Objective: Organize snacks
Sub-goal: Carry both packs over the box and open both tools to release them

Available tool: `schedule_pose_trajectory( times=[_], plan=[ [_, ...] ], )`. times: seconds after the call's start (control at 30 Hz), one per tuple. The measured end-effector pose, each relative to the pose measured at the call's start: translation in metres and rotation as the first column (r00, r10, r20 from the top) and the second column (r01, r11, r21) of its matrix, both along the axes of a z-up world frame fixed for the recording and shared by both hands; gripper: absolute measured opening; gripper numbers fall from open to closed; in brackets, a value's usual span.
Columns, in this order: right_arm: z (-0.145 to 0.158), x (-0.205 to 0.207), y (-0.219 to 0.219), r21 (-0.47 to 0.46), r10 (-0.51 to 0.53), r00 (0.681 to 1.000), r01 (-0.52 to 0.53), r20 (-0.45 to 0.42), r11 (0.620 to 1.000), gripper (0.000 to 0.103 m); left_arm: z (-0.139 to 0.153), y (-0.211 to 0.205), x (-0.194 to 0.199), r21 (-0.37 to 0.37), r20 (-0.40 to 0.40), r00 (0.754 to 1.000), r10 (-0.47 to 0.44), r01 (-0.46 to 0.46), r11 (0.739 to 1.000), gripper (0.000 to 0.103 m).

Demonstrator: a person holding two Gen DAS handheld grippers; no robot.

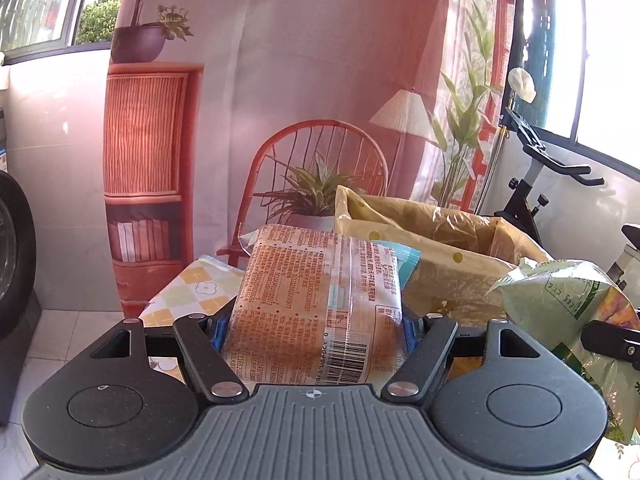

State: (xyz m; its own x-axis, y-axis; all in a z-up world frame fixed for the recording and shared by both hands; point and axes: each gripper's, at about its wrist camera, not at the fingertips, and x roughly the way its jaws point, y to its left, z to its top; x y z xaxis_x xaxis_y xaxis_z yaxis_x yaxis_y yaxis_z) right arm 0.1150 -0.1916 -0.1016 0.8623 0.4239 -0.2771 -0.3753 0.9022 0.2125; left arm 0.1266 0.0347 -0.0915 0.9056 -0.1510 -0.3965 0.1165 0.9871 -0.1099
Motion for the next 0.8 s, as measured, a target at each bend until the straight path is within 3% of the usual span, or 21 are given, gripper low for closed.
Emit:
schedule_pose_trajectory(
  times=[0.17,0.33,0.53,0.73,0.8],
  plan=[
    [0.032,0.019,-0.003,-0.03,-0.054,0.991,0.058,0.119,0.998,0.07,0.022,-0.014,0.018,0.009,0.073,0.997,-0.014,0.013,1.0,0.076],
    [0.047,0.068,-0.011,-0.055,-0.126,0.985,0.133,0.117,0.99,0.07,0.04,-0.035,0.054,0.03,0.091,0.994,-0.055,0.053,0.998,0.076],
    [0.05,0.142,-0.016,-0.088,-0.22,0.975,0.22,0.008,0.972,0.071,0.047,-0.066,0.113,0.076,0.049,0.994,-0.095,0.092,0.993,0.076],
    [0.03,0.195,-0.032,-0.061,-0.302,0.933,0.296,-0.197,0.953,0.072,0.037,-0.089,0.161,0.096,-0.01,0.995,-0.098,0.098,0.99,0.076],
    [0.024,0.201,-0.037,-0.054,-0.32,0.922,0.316,-0.218,0.947,0.073,0.035,-0.094,0.172,0.09,-0.031,0.994,-0.107,0.109,0.99,0.077]
  ],
)
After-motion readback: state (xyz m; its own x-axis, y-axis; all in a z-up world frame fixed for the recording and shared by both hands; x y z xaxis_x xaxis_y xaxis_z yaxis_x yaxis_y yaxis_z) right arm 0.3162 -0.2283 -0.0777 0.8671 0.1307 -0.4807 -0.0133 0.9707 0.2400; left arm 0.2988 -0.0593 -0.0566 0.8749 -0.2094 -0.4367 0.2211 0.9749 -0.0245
